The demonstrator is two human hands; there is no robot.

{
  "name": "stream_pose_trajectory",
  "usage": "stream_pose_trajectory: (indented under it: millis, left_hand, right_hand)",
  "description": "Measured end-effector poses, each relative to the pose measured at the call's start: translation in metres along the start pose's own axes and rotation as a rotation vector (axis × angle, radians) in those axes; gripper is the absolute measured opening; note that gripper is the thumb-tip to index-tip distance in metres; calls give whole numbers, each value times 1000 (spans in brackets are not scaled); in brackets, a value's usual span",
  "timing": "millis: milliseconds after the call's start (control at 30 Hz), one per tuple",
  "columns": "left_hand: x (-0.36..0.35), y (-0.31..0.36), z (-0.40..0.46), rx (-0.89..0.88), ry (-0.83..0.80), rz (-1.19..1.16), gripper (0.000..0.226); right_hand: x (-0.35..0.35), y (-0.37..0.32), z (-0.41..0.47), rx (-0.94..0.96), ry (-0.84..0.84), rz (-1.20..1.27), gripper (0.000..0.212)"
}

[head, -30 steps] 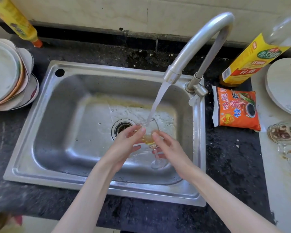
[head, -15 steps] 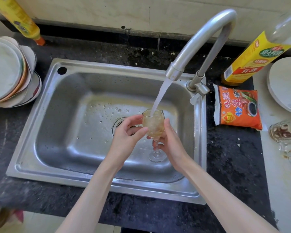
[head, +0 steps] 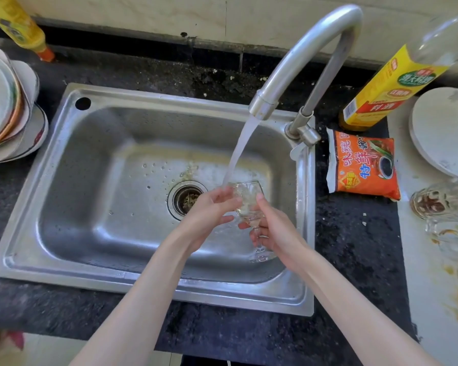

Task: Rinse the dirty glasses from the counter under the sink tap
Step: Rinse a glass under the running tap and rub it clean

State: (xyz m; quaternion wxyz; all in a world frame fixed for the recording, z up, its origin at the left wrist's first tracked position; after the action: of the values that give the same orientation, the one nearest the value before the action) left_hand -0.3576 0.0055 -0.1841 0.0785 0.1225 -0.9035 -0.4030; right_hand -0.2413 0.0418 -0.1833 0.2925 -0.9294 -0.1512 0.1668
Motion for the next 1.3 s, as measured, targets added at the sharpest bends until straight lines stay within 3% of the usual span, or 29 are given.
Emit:
stream_pose_trajectory:
  millis: [167,333,600,733,900,967,1100,1233,1300]
  left_hand:
    - [-6,21,8,-41,-65,-9,40]
    - [6,34,5,-94,-35,37,15]
    - [36,14,-11,-145,105,11,57]
    - [39,13,-16,-157,143,26,49]
    - [32,19,-16,-154,110,77,71]
    - [33,22,-18,-158,149,71,67]
    - [38,26,-20,-168,225,65,73]
    - [35,34,-23,-206,155,3,53]
    - [29,41,-27,-251,89,-16,38]
  right_hand:
    - [5,-18,3,99,30,-27,31]
    - [-5,-26,7,149,-32,-5,30]
    - [-31,-14,12,104,-139,3,20]
    - [-46,-8,14,59,-220,47,44]
    - [-61,4,10,-66,-320,3,72]
    - [-61,0,13,-5,-302,-30,72]
    - [-57,-10,17,118,-248,27,52]
    - [-52,-11,17,80,-231,164,51]
    - [-50,-13,16,61,-221,136,61]
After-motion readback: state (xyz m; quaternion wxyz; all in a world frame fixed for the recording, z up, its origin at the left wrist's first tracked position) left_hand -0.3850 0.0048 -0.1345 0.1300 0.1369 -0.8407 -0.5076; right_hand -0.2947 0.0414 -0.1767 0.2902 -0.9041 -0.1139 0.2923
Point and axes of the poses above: each hand's wrist, its own z-axis towards the middle knuckle, its own x-axis out of the back of the hand, y = z × x, the point moved 10 cm from there along z, towards the middle knuckle, and after that the axes turned 15 degrees about z, right-handed, at the moved point
